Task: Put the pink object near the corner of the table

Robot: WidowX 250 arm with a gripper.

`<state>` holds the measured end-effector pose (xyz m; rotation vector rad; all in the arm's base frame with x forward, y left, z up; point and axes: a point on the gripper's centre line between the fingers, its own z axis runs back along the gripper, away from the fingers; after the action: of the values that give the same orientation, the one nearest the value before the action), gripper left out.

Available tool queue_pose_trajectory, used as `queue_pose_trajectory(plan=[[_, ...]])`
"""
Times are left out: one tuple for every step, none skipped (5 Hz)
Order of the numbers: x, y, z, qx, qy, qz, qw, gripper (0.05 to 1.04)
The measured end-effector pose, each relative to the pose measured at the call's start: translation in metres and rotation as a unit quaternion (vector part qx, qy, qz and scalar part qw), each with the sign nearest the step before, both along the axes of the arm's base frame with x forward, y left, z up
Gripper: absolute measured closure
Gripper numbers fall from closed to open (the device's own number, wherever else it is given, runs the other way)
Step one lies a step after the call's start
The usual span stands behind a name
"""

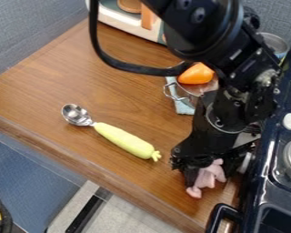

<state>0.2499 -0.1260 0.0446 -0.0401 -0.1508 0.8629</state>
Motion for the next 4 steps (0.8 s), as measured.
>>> queue_pose_trajectory(plan=[[-0.007, 0.007, 0.009, 0.012, 0.002, 0.013, 0.9998, 0.453], [-0.004, 0.022, 0.046, 0.006, -0.024, 0.042, 0.9988, 0.497], [0.005, 0.052, 0.075, 0.01, -0.042, 0.093, 0.9947, 0.497], [0.021, 0.088, 0.086, 0.006, -0.051, 0.15, 0.9873, 0.497]])
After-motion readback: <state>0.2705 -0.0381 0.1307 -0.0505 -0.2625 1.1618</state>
